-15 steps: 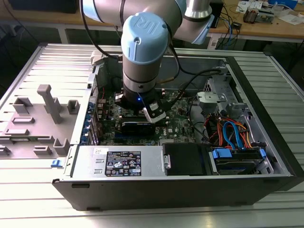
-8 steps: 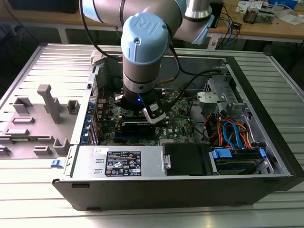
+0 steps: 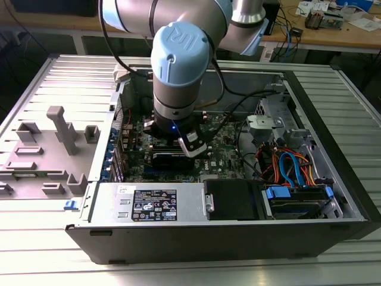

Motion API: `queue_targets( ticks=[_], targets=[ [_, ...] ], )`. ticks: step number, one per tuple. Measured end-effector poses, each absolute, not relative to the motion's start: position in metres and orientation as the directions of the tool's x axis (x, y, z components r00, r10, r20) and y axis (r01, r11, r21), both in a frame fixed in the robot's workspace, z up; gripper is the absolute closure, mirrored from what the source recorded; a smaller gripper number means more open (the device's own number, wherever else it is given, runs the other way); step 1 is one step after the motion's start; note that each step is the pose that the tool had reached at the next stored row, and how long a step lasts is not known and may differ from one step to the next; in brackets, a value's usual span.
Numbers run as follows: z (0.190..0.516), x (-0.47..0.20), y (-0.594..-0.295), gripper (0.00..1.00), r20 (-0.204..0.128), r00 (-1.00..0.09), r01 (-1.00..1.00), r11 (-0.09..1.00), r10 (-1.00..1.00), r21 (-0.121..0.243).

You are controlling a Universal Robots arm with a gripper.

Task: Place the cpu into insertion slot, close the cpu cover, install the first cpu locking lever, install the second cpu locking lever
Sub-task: 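Install the second cpu locking lever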

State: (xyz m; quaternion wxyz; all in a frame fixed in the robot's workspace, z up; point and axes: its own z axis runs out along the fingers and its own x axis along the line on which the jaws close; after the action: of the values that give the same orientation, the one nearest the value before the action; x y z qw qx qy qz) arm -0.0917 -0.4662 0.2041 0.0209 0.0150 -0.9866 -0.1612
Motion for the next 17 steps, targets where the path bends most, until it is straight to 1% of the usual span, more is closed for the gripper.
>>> queue_targets(
  ticks=[17],
  targets=[
    [0.1947,-0.0952,-0.4628,0.89,0.036,-0.999,-0.023,0.944,-0.037,0.328]
  ],
)
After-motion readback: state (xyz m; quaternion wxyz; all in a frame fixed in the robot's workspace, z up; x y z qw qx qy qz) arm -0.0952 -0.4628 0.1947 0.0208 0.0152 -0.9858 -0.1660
